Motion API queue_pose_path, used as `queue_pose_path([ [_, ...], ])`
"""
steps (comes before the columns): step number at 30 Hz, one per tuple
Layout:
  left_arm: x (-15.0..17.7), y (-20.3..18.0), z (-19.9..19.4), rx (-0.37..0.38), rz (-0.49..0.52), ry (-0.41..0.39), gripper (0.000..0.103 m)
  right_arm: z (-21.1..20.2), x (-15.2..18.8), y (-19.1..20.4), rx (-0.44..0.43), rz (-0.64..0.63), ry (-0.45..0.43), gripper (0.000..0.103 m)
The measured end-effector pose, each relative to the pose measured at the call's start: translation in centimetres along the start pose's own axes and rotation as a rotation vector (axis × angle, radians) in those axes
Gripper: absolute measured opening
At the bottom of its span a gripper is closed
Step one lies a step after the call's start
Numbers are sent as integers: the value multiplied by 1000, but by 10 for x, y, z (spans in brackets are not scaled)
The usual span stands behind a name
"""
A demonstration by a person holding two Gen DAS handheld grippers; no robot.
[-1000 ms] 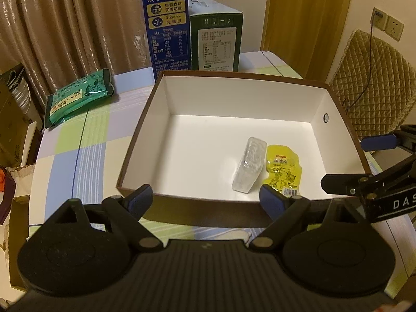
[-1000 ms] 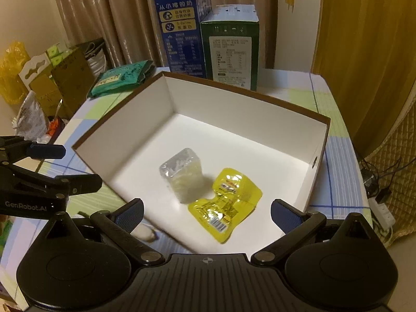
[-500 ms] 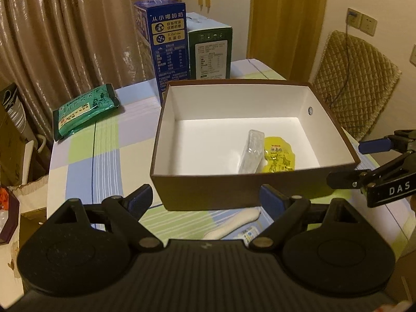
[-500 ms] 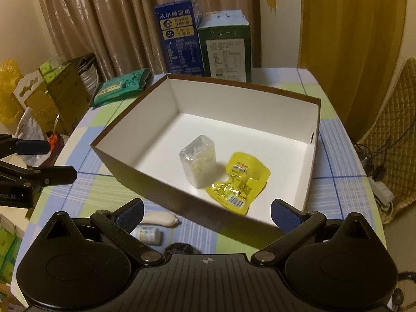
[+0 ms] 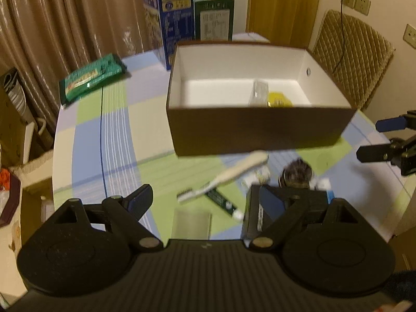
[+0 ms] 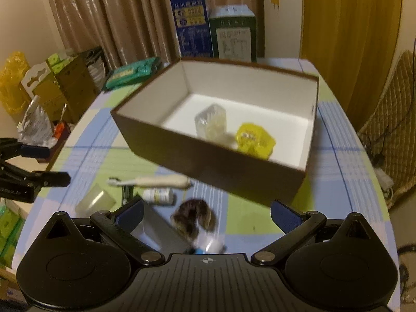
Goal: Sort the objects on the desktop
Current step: 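Withdraw both tools from the box back toward the remaining items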
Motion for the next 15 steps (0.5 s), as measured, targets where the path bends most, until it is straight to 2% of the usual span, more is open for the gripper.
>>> queue_pose_path([
  [10, 51, -8, -1, 23, -41, 111, 86, 4, 52, 2, -6, 29, 146, 101],
  [15, 63, -16, -1, 34, -33, 147, 86, 3, 65, 3, -14, 42, 181, 101],
])
Point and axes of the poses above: each gripper's, at about its wrist camera, not at the fingertips, and z roughly the way its jaws point, y to its left, x to its underside, the point moved 7 cm from there along z, roughly the way its jaws point, and after that the axes turned 11 degrees about -y, right-handed, at the moved point
